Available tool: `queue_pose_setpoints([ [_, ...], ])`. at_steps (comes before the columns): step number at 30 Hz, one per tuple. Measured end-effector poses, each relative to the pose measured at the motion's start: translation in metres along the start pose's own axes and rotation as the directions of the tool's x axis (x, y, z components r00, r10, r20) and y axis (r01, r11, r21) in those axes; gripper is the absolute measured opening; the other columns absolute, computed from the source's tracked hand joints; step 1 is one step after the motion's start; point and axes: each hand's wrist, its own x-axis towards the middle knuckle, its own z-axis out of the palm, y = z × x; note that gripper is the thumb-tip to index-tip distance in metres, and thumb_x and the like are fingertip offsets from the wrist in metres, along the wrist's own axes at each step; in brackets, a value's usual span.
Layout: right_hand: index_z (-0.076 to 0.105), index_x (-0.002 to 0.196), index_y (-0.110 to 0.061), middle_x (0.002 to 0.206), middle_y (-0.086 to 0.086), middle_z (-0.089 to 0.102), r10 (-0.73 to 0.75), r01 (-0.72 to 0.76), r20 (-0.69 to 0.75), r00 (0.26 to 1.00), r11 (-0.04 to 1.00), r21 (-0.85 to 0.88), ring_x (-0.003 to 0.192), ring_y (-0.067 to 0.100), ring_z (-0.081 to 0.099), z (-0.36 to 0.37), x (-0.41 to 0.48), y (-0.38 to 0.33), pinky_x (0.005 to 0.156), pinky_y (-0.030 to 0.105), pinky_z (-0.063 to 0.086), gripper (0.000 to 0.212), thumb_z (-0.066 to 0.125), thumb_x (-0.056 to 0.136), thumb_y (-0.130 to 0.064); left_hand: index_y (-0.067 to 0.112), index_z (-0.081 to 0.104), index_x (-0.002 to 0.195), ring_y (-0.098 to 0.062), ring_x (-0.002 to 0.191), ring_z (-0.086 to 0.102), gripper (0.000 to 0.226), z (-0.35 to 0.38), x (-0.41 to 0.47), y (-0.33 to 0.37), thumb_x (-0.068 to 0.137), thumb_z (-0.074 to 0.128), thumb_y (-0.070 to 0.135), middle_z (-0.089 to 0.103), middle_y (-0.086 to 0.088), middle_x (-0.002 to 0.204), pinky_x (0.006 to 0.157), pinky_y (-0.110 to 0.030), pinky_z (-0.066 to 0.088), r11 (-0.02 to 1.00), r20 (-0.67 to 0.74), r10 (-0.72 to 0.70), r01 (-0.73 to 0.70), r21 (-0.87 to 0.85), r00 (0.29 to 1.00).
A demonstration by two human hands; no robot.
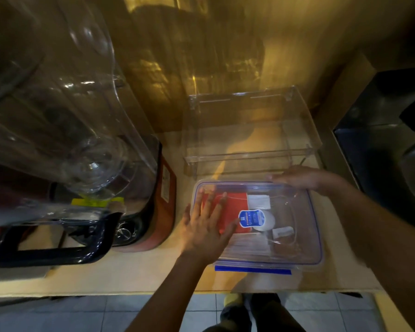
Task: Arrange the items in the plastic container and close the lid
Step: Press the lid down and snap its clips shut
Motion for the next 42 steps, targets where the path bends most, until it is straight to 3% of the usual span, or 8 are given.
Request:
queue_pose_setpoints([
  [4, 0.064, 0.116, -0.013, 0.124, 0.011, 0.062, -0.023, 0.021, 0.126, 0.992, 1.000, 0.015, 0.110, 0.026, 0.057, -0.006, 0.005, -0.006, 0.099, 0.042, 0.043, 0.056, 0.058, 0.080, -0.056, 0.050, -0.005, 0.142, -0.003, 0.137, -0.023, 0.070, -0.001, 0.000, 0.001, 0.080, 0.013, 0.076, -0.025, 0.023, 0.145, 0.115, -0.044, -0.001, 1.000, 0.016, -0.015, 0.015, 0.004, 1.000],
  [9, 0.067, 0.094, -0.022, 0.109, 0.006, 0.068, -0.141, 0.133, 0.008, 0.990, 0.949, 0.287, 0.085, 0.011, 0.063, -0.002, 0.000, -0.003, 0.067, 0.022, 0.047, 0.021, 0.074, 0.075, -0.028, 0.049, -0.006, 0.142, -0.008, 0.140, -0.024, 0.071, -0.002, 0.000, 0.002, 0.079, 0.009, 0.077, -0.024, 0.021, 0.146, 0.116, -0.047, -0.001, 1.000, 0.047, -0.020, 0.020, 0.008, 0.999],
  [11, 0.060, 0.113, -0.014, 0.113, 0.001, 0.062, -0.166, 0.176, -0.061, 0.984, 0.906, 0.385, 0.088, 0.009, 0.060, 0.001, -0.003, 0.000, 0.065, 0.016, 0.043, 0.042, 0.076, 0.074, -0.017, 0.049, -0.006, 0.142, -0.009, 0.140, -0.023, 0.070, -0.003, 0.000, 0.001, 0.079, 0.009, 0.077, -0.023, 0.020, 0.146, 0.116, -0.047, -0.002, 1.000, 0.054, -0.021, 0.021, 0.007, 0.998],
  [19, 0.052, 0.129, -0.026, 0.123, 0.001, 0.064, -0.230, 0.212, -0.293, 0.928, 0.973, -0.092, 0.113, 0.022, 0.057, 0.035, -0.014, -0.004, 0.106, 0.047, 0.037, 0.051, 0.062, 0.083, -0.046, 0.042, 0.004, 0.145, -0.007, 0.140, -0.019, 0.069, -0.007, -0.002, 0.006, 0.084, 0.014, 0.073, -0.012, 0.016, 0.152, 0.116, -0.043, -0.006, 0.999, 0.016, -0.009, 0.008, 0.046, 1.000],
  [25, 0.052, 0.128, -0.032, 0.130, -0.004, 0.060, -0.286, 0.252, -0.313, 0.906, 0.957, -0.144, 0.121, 0.020, 0.050, 0.038, -0.010, 0.002, 0.108, 0.043, 0.021, 0.049, 0.056, 0.083, -0.053, 0.016, 0.053, 0.128, -0.020, 0.130, 0.048, 0.054, -0.008, -0.032, 0.028, 0.085, 0.045, 0.047, 0.057, -0.006, 0.135, 0.111, -0.044, 0.033, 0.947, -0.134, 0.319, -0.309, 0.093, 0.938],
  [30, 0.051, 0.127, -0.029, 0.130, -0.004, 0.058, -0.300, 0.265, -0.303, 0.904, 0.952, -0.151, 0.121, 0.020, 0.050, 0.039, -0.007, 0.005, 0.107, 0.042, 0.021, 0.054, 0.056, 0.081, -0.057, 0.018, 0.040, 0.138, -0.025, 0.134, 0.042, 0.063, 0.021, -0.065, 0.041, 0.086, 0.047, 0.054, 0.050, -0.011, 0.142, 0.111, -0.046, 0.024, 0.818, -0.030, 0.553, -0.535, 0.213, 0.833],
  [35, 0.054, 0.122, -0.028, 0.123, -0.001, 0.062, -0.331, 0.296, -0.324, 0.886, 0.943, -0.155, 0.114, 0.020, 0.055, 0.038, -0.008, 0.005, 0.106, 0.043, 0.030, 0.047, 0.058, 0.082, -0.053, 0.016, 0.029, 0.142, -0.025, 0.131, 0.045, 0.090, 0.014, -0.066, 0.040, 0.068, 0.074, 0.040, 0.050, -0.009, 0.141, 0.107, -0.046, 0.031, 0.741, 0.150, 0.518, -0.529, 0.413, 0.842],
  [42, 0.054, 0.123, -0.023, 0.123, 0.002, 0.062, -0.335, 0.305, -0.309, 0.890, 0.942, -0.143, 0.111, 0.021, 0.056, 0.037, -0.013, 0.003, 0.104, 0.046, 0.036, 0.050, 0.057, 0.083, -0.053, 0.023, 0.041, 0.137, -0.022, 0.127, 0.052, 0.076, -0.004, -0.061, 0.033, 0.071, 0.070, 0.045, 0.055, -0.008, 0.138, 0.103, -0.042, 0.041, 0.736, 0.129, 0.556, -0.558, 0.383, 0.821],
])
